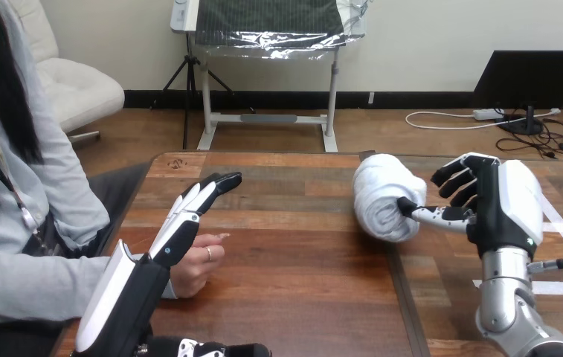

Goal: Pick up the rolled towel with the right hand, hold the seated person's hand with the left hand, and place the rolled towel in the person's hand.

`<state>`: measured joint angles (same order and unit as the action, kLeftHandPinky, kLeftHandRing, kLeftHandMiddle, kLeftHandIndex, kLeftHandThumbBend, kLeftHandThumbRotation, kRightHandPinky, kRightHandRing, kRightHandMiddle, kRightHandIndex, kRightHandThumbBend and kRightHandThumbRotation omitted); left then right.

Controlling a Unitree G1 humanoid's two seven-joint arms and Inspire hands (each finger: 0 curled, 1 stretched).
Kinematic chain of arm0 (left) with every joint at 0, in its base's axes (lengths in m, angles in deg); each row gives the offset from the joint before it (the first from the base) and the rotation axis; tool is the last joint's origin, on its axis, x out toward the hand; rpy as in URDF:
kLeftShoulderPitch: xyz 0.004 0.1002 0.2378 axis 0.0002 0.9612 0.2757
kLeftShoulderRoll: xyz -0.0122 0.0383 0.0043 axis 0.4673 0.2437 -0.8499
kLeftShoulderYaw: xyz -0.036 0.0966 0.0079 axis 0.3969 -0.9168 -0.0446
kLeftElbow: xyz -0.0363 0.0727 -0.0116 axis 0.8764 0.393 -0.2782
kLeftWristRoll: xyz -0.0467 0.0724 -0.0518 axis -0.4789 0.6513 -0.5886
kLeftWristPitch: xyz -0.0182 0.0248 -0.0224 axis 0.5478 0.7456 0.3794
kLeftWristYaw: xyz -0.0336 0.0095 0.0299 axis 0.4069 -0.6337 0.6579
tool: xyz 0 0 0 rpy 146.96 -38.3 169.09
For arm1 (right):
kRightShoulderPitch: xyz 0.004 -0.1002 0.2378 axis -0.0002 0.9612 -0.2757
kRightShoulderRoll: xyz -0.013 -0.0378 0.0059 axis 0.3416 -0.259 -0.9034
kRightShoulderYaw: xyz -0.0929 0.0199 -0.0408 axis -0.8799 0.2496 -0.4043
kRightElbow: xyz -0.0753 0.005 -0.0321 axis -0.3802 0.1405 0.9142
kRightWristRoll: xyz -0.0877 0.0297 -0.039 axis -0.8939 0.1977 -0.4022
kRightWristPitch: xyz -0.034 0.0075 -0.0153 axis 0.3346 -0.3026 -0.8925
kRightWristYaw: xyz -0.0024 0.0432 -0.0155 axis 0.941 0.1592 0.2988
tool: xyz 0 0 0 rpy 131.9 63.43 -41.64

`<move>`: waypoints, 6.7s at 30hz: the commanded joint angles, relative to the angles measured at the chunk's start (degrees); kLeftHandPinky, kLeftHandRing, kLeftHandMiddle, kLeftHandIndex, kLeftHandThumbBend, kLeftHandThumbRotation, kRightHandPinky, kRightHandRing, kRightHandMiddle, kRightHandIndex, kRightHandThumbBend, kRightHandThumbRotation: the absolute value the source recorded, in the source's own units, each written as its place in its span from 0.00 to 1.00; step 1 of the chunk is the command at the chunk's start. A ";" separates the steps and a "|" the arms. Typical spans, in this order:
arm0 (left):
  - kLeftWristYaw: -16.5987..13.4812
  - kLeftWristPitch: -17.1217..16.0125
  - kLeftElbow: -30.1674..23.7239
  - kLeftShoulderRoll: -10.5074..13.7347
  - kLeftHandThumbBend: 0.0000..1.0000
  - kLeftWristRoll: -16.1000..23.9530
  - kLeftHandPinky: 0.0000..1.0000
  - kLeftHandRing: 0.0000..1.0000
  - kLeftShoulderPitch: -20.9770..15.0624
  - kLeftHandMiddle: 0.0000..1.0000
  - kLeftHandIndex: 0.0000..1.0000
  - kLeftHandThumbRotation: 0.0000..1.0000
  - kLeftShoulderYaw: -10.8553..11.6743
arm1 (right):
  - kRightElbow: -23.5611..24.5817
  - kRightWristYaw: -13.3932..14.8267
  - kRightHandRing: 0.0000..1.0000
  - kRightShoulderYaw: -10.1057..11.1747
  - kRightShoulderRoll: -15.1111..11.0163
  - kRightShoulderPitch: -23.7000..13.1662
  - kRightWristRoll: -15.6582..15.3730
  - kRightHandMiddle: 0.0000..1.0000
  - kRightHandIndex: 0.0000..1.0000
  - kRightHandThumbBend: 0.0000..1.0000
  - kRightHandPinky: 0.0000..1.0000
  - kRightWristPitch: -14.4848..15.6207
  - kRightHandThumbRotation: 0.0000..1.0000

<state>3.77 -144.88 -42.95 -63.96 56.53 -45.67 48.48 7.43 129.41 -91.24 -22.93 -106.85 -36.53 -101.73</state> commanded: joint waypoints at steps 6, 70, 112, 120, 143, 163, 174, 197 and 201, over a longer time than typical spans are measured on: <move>-0.54 -0.42 0.85 -0.08 1.00 0.19 1.00 0.97 -3.92 0.93 0.92 0.61 0.02 | 3.68 1.13 0.36 -0.07 0.69 -0.81 0.40 0.43 0.46 0.86 0.32 -2.43 0.00; -0.57 -0.68 4.37 -0.86 1.00 0.39 1.00 0.96 -7.72 0.93 0.91 0.60 -1.15 | 14.45 -2.72 0.29 4.46 -1.09 9.68 7.25 0.40 0.49 0.81 0.22 -10.16 0.00; -0.45 -2.20 5.73 -1.13 1.00 -0.74 1.00 0.96 -8.49 0.92 0.91 0.60 -1.69 | 14.69 -31.28 0.45 5.39 -0.56 -18.03 10.14 0.55 0.96 0.89 0.34 30.27 0.36; 0.00 -3.09 6.72 -1.46 1.00 -1.82 1.00 0.97 -9.38 0.92 0.91 0.59 -2.77 | 10.42 -35.72 0.50 5.53 0.83 -23.17 10.61 0.59 0.99 0.92 0.31 34.80 0.41; 0.04 -2.19 5.44 -1.47 1.00 -1.96 1.00 1.00 -8.28 0.93 0.92 0.60 -3.82 | 4.74 -35.56 0.99 4.39 6.12 -30.25 9.59 1.00 1.00 1.00 0.88 44.20 0.60; -0.20 -2.19 5.14 -2.03 1.00 -0.63 1.00 0.94 -8.30 0.90 0.90 0.60 -4.08 | 2.32 -35.14 1.00 1.10 9.11 -33.54 5.79 1.00 1.00 1.00 1.00 47.64 0.74; -0.32 -1.92 4.47 -2.92 1.00 0.36 1.00 0.93 -8.16 0.90 0.89 0.59 -4.69 | 1.07 -39.95 1.00 -6.26 9.46 -35.61 -1.69 1.00 1.00 1.00 1.00 49.97 0.91; -0.62 -1.72 2.44 -4.39 1.00 1.96 1.00 0.92 -6.65 0.90 0.89 0.58 -5.04 | -0.13 -48.50 0.99 -13.85 10.82 -37.35 -10.88 0.99 0.99 0.99 0.93 50.63 1.00; -0.72 -1.54 1.70 -4.80 1.00 2.31 1.00 0.92 -6.10 0.90 0.89 0.58 -5.10 | -0.39 -49.51 1.00 -15.40 11.32 -36.58 -12.36 1.00 1.00 1.00 0.98 50.53 1.00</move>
<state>4.05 -145.45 -37.87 -67.57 58.04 -49.62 44.08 7.09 81.15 -103.65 -12.82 -135.05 -46.27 -51.12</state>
